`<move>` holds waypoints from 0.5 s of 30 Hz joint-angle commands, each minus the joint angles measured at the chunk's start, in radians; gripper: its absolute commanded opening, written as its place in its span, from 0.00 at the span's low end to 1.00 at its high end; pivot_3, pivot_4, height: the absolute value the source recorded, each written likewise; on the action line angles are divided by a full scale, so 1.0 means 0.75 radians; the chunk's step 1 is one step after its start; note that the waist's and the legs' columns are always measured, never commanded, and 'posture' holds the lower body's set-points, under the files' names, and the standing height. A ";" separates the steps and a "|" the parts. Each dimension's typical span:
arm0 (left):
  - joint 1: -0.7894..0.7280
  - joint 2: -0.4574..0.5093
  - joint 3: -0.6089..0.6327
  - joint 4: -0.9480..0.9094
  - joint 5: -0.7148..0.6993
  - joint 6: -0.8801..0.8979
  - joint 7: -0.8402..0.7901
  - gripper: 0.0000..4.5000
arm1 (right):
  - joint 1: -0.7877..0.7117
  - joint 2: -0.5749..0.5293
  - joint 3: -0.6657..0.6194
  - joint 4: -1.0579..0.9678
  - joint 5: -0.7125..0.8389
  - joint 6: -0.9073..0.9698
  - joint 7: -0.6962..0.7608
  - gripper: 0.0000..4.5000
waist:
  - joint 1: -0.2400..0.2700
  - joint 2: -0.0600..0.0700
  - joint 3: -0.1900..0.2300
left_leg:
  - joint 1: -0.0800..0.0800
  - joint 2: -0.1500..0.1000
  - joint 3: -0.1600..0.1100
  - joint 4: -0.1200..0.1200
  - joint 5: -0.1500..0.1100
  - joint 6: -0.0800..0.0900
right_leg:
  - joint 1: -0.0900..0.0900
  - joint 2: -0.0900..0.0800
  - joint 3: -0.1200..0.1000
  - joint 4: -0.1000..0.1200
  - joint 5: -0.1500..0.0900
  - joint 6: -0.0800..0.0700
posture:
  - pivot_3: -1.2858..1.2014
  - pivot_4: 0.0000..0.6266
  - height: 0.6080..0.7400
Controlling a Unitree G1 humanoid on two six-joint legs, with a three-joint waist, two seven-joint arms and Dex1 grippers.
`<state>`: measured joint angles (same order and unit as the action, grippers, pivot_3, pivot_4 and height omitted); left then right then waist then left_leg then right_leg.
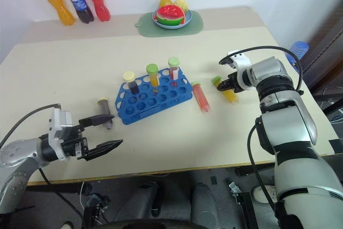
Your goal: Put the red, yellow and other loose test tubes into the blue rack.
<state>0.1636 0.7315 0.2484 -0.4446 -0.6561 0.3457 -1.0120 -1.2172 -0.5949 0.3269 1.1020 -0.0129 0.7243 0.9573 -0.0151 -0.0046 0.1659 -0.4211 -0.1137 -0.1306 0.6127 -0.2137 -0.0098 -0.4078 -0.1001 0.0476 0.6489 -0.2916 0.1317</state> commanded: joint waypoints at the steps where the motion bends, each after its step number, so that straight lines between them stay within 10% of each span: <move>1: -0.015 -0.006 0.015 -0.021 -0.014 -0.005 0.009 1.00 | 0.099 -0.132 0.082 -0.124 -0.165 -0.338 0.001 0.18 | 0.010 0.000 0.000 | 0.000 0.000 0.000 0.000 0.000 0.000 | 0.000 0.000 0.000 0.000 0.000 0.000 | 0.52 0.24 1.00; 8: -0.095 -0.054 -0.036 0.093 0.050 -0.091 -0.009 1.00 | 0.712 -0.393 -0.332 -0.997 0.275 -0.801 0.380 0.18 | 0.025 0.003 0.002 | -0.002 -0.001 0.000 0.001 0.000 0.000 | -0.001 -0.001 -0.002 0.000 0.000 0.001 | 0.52 0.24 1.00; 15: -0.173 -0.105 -0.087 0.214 0.107 -0.185 -0.041 1.00 | 0.919 -0.078 -0.578 -1.511 0.653 -0.516 0.079 0.18 | -0.016 0.004 0.001 | 0.002 0.006 0.001 0.000 0.001 -0.001 | 0.000 0.004 0.002 0.003 0.002 -0.002 | 0.52 0.24 1.00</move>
<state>0.0377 0.6507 0.1741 -0.2870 -0.5857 0.2381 -1.0323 -0.5018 -0.6689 -0.0537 0.0459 0.4168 0.3044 1.0834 -0.0274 -0.0018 0.1669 -0.4193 -0.1089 -0.1303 0.6130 -0.2132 -0.0107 -0.4077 -0.0973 0.0490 0.6512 -0.2904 0.1298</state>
